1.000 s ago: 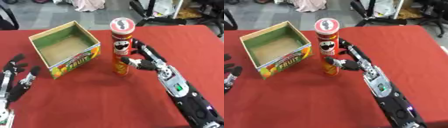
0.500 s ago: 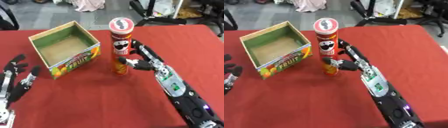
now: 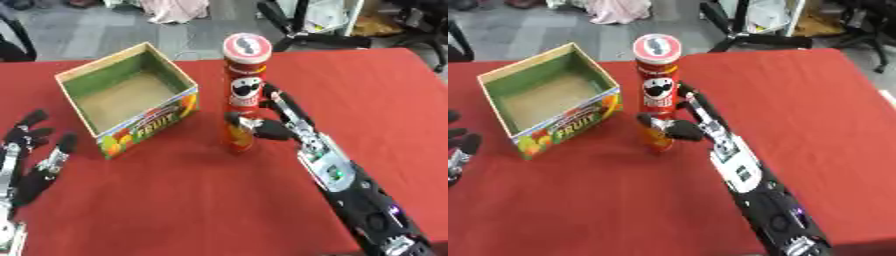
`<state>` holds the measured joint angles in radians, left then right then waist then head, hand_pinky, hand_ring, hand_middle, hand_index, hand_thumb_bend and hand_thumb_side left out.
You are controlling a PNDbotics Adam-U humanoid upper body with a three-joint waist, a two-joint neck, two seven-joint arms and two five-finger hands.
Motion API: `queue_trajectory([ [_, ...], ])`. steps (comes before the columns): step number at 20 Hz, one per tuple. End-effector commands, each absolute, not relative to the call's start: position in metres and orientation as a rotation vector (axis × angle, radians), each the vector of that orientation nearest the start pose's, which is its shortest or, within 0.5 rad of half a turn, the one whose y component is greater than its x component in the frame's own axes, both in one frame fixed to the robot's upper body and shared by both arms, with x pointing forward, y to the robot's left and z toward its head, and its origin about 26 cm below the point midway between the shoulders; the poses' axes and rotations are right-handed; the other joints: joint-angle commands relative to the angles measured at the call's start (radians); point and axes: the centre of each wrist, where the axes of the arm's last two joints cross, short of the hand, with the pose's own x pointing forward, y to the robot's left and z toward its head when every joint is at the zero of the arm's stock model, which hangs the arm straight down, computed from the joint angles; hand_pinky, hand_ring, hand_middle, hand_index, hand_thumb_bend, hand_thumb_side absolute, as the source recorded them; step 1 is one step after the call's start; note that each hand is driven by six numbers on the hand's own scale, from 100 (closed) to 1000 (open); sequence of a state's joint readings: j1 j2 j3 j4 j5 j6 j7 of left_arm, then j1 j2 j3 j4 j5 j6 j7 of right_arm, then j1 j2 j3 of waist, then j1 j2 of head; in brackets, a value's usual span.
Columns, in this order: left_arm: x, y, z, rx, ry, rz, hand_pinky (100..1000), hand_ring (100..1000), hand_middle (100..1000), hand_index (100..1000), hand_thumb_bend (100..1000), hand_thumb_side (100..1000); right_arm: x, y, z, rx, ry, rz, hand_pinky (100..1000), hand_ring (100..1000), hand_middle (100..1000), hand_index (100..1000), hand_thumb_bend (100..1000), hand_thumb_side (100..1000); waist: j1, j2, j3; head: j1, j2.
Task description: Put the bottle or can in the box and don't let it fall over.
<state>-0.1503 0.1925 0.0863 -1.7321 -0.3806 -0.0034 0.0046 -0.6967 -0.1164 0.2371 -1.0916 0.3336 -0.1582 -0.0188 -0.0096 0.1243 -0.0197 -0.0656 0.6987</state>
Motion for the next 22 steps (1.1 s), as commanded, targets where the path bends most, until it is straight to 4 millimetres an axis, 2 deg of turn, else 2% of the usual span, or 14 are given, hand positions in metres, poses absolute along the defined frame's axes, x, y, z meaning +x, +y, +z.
queue_trajectory([
  [1,0.31,0.287,0.094,0.54,-1.861,-0.394,836,821,868,941,656,781,0.433,-0.143,0.092,-0.233,-1.915,0.753,759,888,860,964,596,590,0.002,-0.017,0.004,-0.011,-0.016],
  [7,0.311,0.286,0.095,0.533,-1.866,-0.397,836,821,868,941,655,781,0.436,-0.134,0.086,-0.255,-1.899,0.676,726,838,807,913,556,561,0.001,-0.018,0.014,-0.022,-0.021],
  [8,0.311,0.285,0.095,0.532,-1.866,-0.398,836,821,868,941,655,781,0.436,-0.132,0.085,-0.253,-1.9,0.665,720,827,796,899,539,551,0.0,-0.018,0.016,-0.023,-0.022],
  [11,0.312,0.284,0.095,0.527,-1.869,-0.4,836,821,868,941,654,781,0.436,-0.128,0.085,-0.262,-1.907,0.607,676,727,671,790,409,477,0.0,-0.017,0.022,-0.028,-0.023],
  [12,0.312,0.284,0.095,0.526,-1.87,-0.4,836,821,868,941,654,781,0.437,-0.128,0.085,-0.27,-1.91,0.584,676,727,671,790,409,477,-0.001,-0.017,0.024,-0.029,-0.024],
  [13,0.312,0.284,0.096,0.526,-1.871,-0.4,836,821,868,941,653,781,0.437,-0.128,0.086,-0.279,-1.913,0.553,636,622,555,682,248,330,-0.001,-0.017,0.026,-0.029,-0.024],
  [14,0.312,0.284,0.096,0.526,-1.871,-0.4,836,821,868,941,653,782,0.437,-0.128,0.087,-0.289,-1.918,0.518,607,557,490,611,141,198,-0.001,-0.017,0.027,-0.029,-0.023],
  [15,0.312,0.285,0.096,0.527,-1.871,-0.4,836,821,868,941,652,782,0.437,-0.128,0.089,-0.299,-1.925,0.485,593,528,463,579,100,134,-0.002,-0.017,0.029,-0.028,-0.022],
  [16,0.312,0.285,0.096,0.527,-1.872,-0.4,836,821,868,941,651,782,0.437,-0.128,0.092,-0.305,-1.932,0.456,580,505,439,551,100,100,-0.002,-0.017,0.03,-0.027,-0.02],
  [18,0.312,0.284,0.096,0.526,-1.872,-0.4,836,819,868,941,651,783,0.437,-0.128,0.1,-0.308,-1.954,0.41,543,448,372,485,100,100,-0.004,-0.017,0.033,-0.026,-0.018],
  [22,0.312,0.284,0.097,0.524,-1.875,-0.4,836,818,868,941,650,783,0.437,-0.126,0.13,-0.275,-2.032,0.352,489,384,310,420,100,100,-0.005,-0.016,0.039,-0.026,-0.018],
])
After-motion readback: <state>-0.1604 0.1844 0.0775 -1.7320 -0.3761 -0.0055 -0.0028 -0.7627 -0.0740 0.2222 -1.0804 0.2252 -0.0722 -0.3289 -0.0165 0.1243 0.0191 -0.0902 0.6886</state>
